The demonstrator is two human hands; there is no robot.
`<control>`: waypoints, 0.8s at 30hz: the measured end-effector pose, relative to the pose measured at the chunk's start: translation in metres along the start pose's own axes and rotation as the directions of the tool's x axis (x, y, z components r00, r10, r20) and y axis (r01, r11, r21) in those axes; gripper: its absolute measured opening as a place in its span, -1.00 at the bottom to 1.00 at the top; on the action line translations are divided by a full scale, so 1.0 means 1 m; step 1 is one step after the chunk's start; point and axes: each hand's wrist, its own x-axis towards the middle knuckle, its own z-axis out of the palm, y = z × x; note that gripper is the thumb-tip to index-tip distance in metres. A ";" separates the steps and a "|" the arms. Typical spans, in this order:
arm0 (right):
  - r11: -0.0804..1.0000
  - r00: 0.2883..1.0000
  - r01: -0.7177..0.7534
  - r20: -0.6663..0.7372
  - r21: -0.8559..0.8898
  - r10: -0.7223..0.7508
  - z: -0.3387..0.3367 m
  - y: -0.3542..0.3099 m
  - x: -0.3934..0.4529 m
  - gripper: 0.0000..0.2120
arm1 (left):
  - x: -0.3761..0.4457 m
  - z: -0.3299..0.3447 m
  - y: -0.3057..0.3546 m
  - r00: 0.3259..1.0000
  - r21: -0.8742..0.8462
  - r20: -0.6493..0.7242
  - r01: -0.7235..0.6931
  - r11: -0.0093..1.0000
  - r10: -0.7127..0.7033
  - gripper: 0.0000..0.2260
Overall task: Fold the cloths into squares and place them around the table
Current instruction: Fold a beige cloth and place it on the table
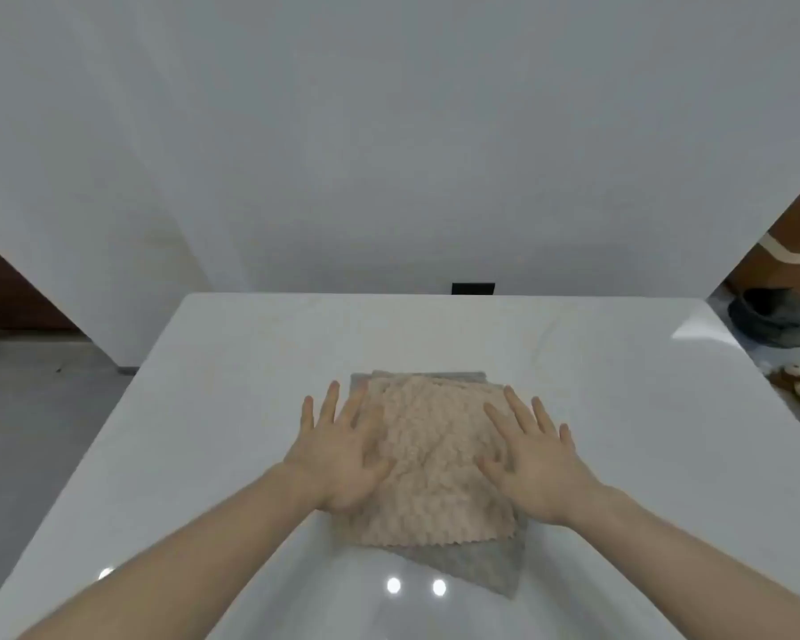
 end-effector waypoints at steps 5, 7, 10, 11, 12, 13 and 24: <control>0.998 0.995 -0.045 0.097 0.053 0.040 0.113 0.020 0.017 -0.24 | 0.025 0.117 0.000 0.997 -0.148 0.078 0.001 0.989 0.011 -0.20; 0.999 1.000 -0.021 -0.009 0.039 0.021 0.149 0.028 0.025 -0.24 | 0.037 0.152 -0.002 1.000 -0.225 -0.002 0.001 0.974 -0.001 -0.20; 0.997 0.980 0.030 -0.197 0.066 -0.017 0.169 0.038 0.049 -0.25 | 0.064 0.173 -0.006 0.981 -0.253 -0.196 -0.043 0.967 -0.008 -0.22; 0.995 0.971 0.045 -0.239 0.085 -0.023 0.171 0.040 0.058 -0.24 | 0.073 0.175 -0.007 0.969 -0.257 -0.246 -0.056 0.965 -0.009 -0.22; 0.993 0.960 0.059 -0.279 0.101 -0.029 0.171 0.041 0.067 -0.24 | 0.083 0.175 -0.009 0.958 -0.255 -0.286 -0.065 0.965 -0.011 -0.22; 0.991 0.948 0.066 -0.318 0.113 -0.027 0.172 0.043 0.075 -0.24 | 0.091 0.175 -0.011 0.948 -0.250 -0.319 -0.067 0.966 -0.017 -0.23; 0.943 0.801 0.194 -0.598 0.270 0.006 0.193 0.049 0.067 -0.29 | 0.068 0.205 -0.005 0.833 -0.347 -0.544 -0.113 0.931 -0.102 -0.27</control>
